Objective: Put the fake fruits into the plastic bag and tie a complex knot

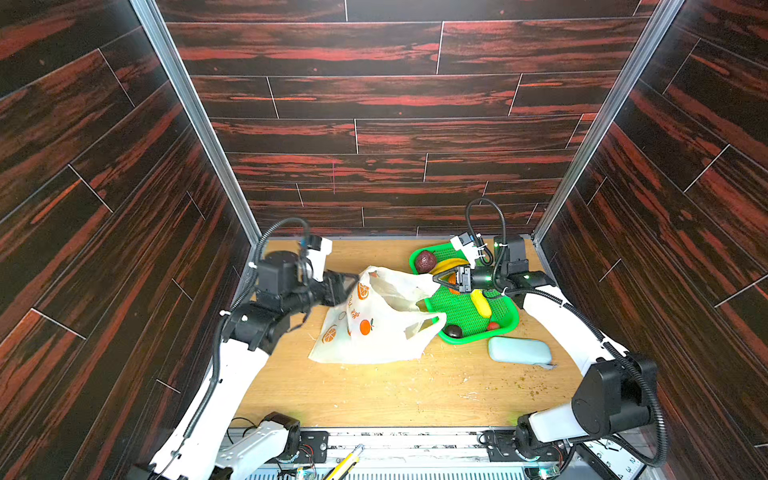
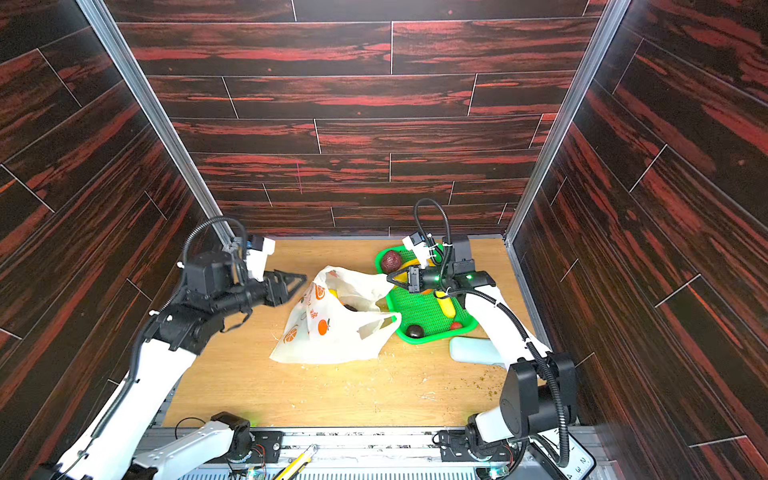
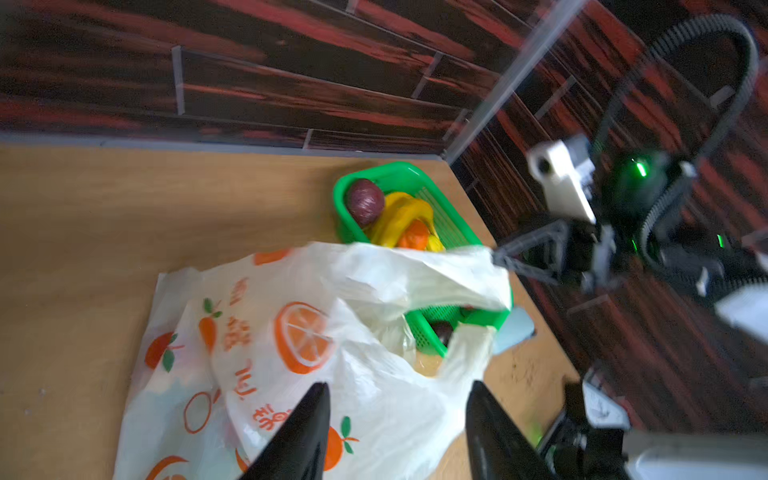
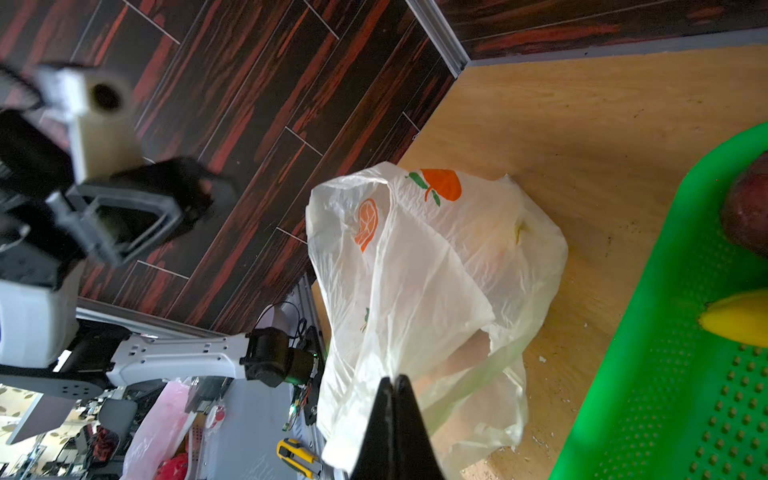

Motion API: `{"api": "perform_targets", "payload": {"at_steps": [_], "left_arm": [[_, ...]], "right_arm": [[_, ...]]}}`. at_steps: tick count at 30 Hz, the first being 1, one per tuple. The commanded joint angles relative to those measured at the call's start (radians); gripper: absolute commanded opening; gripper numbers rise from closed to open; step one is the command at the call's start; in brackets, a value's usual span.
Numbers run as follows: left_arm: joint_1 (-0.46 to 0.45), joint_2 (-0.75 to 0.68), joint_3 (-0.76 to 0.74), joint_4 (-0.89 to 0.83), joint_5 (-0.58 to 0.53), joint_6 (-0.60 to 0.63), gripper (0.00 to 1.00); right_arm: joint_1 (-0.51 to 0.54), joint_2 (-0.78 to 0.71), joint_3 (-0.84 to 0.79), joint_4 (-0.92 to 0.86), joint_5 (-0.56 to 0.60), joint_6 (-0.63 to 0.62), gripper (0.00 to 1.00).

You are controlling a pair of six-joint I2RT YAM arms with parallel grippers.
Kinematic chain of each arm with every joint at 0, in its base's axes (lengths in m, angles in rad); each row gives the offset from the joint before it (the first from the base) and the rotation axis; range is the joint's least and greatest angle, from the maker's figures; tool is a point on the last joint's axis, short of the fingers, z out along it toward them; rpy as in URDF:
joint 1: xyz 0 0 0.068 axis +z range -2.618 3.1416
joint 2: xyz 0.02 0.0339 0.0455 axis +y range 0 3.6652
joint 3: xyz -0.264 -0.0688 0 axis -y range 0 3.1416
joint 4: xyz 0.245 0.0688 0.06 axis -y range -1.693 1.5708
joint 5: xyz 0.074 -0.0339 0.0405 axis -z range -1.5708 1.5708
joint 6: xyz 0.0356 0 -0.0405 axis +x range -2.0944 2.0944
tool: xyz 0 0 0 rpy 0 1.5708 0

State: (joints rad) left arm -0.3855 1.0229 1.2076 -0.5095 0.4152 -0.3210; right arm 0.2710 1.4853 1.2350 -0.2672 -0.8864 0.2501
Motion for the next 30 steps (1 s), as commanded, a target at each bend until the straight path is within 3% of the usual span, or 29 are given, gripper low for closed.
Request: {"api": "perform_targets", "payload": {"at_steps": [1, 7, 16, 21, 25, 30], "left_arm": [[-0.131, -0.015, -0.03, -0.023, -0.104, 0.098, 0.58], [-0.394, 0.018, -0.085, 0.058, -0.3, 0.151, 0.69], [-0.74, 0.282, 0.026, 0.014, -0.692, 0.27, 0.86], [-0.804, 0.424, 0.128, -0.034, -0.84, 0.289, 0.99], [-0.813, 0.547, 0.255, -0.148, -0.9, 0.235, 0.99], [-0.817, 0.633, 0.325, -0.16, -1.002, 0.258, 0.99]], "right_arm": [[0.001, 0.035, 0.034, 0.012, 0.017, 0.022, 0.0], [-0.006, 0.054, 0.043, 0.019, 0.03, 0.035, 0.0], [-0.019, 0.102, 0.068, 0.016, 0.039, 0.07, 0.0], [-0.019, 0.105, 0.068, 0.024, 0.031, 0.077, 0.0], [-0.019, 0.1, 0.061, 0.029, 0.023, 0.077, 0.0], [-0.02, 0.095, 0.052, 0.037, 0.02, 0.078, 0.0]]}}
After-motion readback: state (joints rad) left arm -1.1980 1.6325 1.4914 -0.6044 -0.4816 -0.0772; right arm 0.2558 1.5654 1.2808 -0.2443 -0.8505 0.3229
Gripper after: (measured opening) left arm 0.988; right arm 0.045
